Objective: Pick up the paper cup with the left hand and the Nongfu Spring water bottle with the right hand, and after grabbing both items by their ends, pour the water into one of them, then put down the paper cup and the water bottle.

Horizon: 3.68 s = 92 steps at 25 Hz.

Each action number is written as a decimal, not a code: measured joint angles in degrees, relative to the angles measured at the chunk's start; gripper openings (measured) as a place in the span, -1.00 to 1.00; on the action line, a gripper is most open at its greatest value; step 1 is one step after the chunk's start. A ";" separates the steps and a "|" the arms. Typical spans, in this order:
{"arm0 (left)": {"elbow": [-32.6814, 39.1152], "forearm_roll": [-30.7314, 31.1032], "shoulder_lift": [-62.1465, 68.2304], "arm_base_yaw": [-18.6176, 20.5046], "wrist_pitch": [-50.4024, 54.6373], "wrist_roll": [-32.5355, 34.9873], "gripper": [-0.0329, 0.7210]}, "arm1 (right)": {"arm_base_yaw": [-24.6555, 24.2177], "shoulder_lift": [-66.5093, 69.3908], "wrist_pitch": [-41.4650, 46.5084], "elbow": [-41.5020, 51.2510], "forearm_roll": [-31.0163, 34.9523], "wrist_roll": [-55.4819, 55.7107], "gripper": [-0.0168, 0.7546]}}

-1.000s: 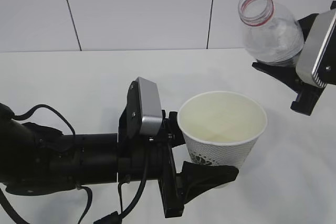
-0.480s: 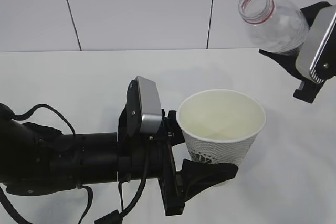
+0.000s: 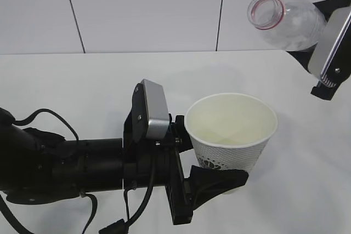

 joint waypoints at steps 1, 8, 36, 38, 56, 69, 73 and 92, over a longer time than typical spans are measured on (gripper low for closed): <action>0.00 0.00 0.00 0.00 0.00 0.00 0.53 | 0.00 0.00 0.00 0.00 0.55 -0.74 0.23; 0.00 -0.22 0.00 0.00 0.00 0.00 0.53 | 0.00 0.00 0.00 0.00 2.65 -3.88 0.23; 0.00 -1.71 0.00 0.00 0.13 -0.04 0.52 | 0.00 0.00 -1.93 0.00 7.57 -15.99 0.23; 0.00 -1.71 0.00 0.00 0.13 -0.04 0.52 | 0.00 0.00 -2.07 0.00 7.57 -16.11 0.23; 0.00 -3.60 0.00 0.00 0.13 -0.04 0.51 | 0.00 0.00 -4.22 0.00 9.68 -23.80 0.23; 0.00 -3.06 0.00 0.00 0.63 -0.04 0.51 | 0.00 0.00 -4.32 0.00 9.68 -25.34 0.23; 0.00 -3.06 0.00 0.00 0.63 -0.04 0.51 | 0.00 0.00 -4.32 0.00 9.68 -25.36 0.23; 0.00 -3.51 0.00 0.00 0.84 -0.04 0.51 | 0.00 0.00 -4.32 0.00 9.68 -26.39 0.23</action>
